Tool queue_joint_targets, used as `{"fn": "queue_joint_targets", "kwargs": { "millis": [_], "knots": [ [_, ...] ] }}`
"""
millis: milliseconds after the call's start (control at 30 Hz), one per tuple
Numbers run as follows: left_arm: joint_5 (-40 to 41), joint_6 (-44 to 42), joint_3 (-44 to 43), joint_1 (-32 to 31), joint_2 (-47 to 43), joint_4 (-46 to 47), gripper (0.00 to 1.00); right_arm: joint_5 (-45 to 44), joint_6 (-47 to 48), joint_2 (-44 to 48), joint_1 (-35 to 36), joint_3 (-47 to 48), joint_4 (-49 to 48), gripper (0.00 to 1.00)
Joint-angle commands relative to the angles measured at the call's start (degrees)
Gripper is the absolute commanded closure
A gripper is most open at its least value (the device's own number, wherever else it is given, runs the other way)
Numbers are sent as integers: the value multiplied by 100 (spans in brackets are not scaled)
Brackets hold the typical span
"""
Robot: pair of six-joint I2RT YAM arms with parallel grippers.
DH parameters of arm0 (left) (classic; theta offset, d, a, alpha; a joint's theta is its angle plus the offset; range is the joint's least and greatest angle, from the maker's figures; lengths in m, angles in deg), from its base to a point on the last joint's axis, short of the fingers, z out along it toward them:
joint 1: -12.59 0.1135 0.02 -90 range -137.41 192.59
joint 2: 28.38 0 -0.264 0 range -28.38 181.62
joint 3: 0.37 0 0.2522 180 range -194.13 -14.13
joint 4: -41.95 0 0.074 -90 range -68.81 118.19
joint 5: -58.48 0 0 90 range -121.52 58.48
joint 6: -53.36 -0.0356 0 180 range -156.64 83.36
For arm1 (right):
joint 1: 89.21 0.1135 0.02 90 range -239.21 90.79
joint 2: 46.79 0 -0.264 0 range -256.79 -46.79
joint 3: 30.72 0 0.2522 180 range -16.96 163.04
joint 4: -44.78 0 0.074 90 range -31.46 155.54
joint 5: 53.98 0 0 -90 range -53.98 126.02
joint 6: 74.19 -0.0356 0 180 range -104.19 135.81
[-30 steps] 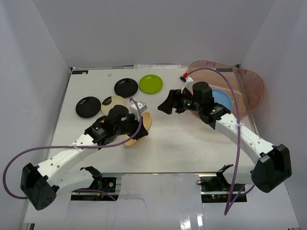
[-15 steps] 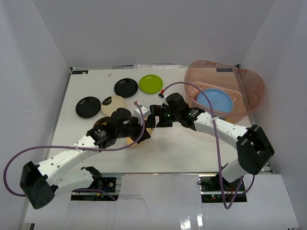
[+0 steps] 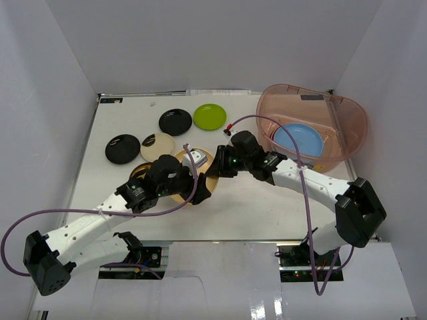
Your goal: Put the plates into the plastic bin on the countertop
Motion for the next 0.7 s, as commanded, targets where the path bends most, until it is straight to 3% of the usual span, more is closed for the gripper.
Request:
{"fn": "queue_joint_targets", "kwargs": {
  "millis": [0,133,300,433,567,667],
  "knots": [
    [475,156,-49,27,-467,191,33,-470,243,472,-103,137,-189,92],
    [1002,384,100,35,-1091,427,22,-665,498,841,-630,357,-206,92],
    [2416,797,232,53,-1523,359,4,-855,928,1640,-2307,639,-136,92],
    [3182,1131,127,281,-1207,-36,2,-1595,1473,1844,-3529,806,215,92],
    [3358,1404,4,886,-706,-301,2,-377,799,1555,-5363,552,172,92],
    [3000,1658,-58,1721,-433,-363,2,-251,568,1178,-5946,481,163,92]
  ]
}}
